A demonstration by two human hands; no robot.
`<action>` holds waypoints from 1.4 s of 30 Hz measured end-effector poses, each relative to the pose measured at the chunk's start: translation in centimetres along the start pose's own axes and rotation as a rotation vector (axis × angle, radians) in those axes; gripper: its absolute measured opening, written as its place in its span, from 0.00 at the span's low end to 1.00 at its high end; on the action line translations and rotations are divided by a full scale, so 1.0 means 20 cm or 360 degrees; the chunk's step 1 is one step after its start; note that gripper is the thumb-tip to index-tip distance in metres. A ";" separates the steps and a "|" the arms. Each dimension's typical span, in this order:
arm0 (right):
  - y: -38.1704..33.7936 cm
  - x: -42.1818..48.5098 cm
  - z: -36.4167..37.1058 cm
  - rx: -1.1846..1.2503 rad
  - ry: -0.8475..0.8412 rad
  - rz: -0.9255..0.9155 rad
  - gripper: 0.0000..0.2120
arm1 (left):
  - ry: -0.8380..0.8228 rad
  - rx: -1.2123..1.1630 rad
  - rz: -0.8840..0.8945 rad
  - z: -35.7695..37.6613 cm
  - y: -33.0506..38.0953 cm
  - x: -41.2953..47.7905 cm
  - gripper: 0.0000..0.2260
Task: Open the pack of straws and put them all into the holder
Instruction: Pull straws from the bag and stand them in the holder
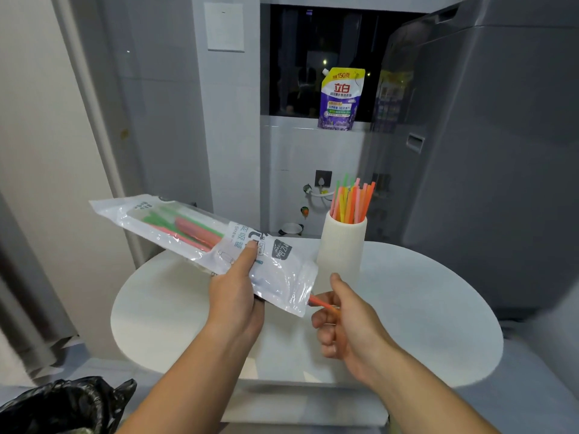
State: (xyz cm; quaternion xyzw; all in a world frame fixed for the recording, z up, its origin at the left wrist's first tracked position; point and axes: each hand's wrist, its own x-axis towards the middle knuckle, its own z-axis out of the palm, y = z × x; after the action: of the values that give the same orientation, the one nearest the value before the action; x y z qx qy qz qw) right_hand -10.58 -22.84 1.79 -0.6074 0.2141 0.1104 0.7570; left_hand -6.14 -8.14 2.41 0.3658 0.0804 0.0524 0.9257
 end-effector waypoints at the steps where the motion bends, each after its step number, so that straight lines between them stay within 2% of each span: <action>1: 0.00 0.00 0.01 0.0010 -0.0025 -0.0006 0.25 | -0.0005 0.0021 0.0016 0.00 0.00 0.00 0.08; 5: 0.02 -0.01 0.02 0.0139 -0.0087 0.0080 0.24 | -0.0027 0.0088 0.0066 0.01 0.00 -0.01 0.07; 8: 0.04 -0.01 0.02 0.0225 -0.0103 0.0130 0.22 | -0.0054 0.0144 0.0102 0.01 -0.01 -0.01 0.11; 18: 0.07 0.01 0.03 0.0176 -0.0124 0.0105 0.17 | -0.0084 0.0274 0.0154 0.01 -0.01 -0.03 0.15; 23: 0.08 0.01 0.04 0.0306 -0.0156 0.0173 0.17 | -0.0060 0.0277 0.0151 0.01 -0.03 -0.02 0.15; 28: 0.06 0.01 0.02 0.0286 -0.0089 -0.0022 0.13 | 0.0052 0.0113 0.0019 -0.03 -0.03 0.01 0.09; 31: 0.04 0.01 0.00 0.0191 -0.0080 -0.0222 0.12 | 0.0146 0.0030 -0.0109 -0.05 -0.05 0.04 0.11; 35: 0.03 0.00 -0.02 -0.0128 -0.0097 -0.0463 0.11 | 0.0187 -0.0040 -0.0215 -0.06 -0.06 0.05 0.16; 42: 0.00 0.00 -0.06 -0.0543 0.0027 -0.0731 0.13 | 0.0227 -0.0101 -0.0325 -0.07 -0.06 0.07 0.16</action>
State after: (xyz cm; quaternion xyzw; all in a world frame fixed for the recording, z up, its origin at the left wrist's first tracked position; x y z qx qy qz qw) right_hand -10.84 -24.07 1.57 -0.7596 0.0553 -0.0347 0.6471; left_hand -4.99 -7.79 0.36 0.3215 0.1812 -0.0136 0.9293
